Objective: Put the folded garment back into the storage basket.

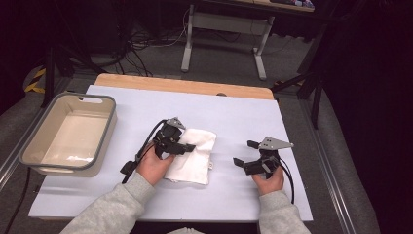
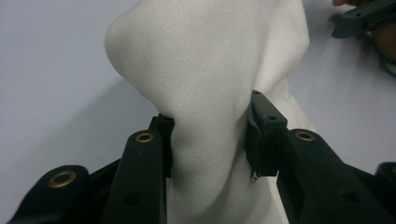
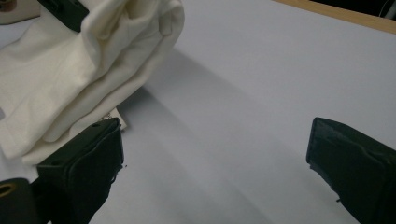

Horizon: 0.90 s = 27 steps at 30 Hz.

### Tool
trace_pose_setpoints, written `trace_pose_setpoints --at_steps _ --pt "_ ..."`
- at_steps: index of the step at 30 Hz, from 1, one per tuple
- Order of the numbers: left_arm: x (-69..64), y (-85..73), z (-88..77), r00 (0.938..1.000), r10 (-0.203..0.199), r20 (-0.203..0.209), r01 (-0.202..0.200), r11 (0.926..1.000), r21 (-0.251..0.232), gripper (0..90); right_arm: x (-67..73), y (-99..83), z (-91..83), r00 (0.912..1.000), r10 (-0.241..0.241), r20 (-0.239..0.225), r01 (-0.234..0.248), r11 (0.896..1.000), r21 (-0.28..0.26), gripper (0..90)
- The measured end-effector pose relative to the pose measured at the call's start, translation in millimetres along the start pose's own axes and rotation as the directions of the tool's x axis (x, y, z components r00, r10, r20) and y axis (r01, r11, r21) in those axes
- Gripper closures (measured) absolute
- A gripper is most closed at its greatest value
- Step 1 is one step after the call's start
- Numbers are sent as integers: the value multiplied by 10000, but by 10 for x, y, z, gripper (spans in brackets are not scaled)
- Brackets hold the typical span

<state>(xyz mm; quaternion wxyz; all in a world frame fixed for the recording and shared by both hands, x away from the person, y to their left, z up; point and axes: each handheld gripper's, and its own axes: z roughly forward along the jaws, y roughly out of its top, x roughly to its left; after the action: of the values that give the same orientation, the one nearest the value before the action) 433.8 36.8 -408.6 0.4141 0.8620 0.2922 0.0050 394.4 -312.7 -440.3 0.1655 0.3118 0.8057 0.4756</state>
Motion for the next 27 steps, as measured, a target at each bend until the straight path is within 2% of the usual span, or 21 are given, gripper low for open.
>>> trace_pose_setpoints --at_steps 4,15,22,27 --pt "-20 39 -87 9999 105 69 -105 9999 -55 639 14 3 -3 10000 -56 -38 56 10000 18 46" --pt "-75 151 -393 9989 471 -56 -473 9975 -526 639 10 -1 14 9999 -39 -150 40 10000 56 39" --pt "-36 178 -604 9984 510 -228 -527 9951 -837 639 3 -2 16 9998 -40 -194 41 10000 16 32" --pt "-9 187 -732 9978 558 -367 -587 9948 -834 639 1 -2 21 9997 -49 -238 49 10000 11 30"
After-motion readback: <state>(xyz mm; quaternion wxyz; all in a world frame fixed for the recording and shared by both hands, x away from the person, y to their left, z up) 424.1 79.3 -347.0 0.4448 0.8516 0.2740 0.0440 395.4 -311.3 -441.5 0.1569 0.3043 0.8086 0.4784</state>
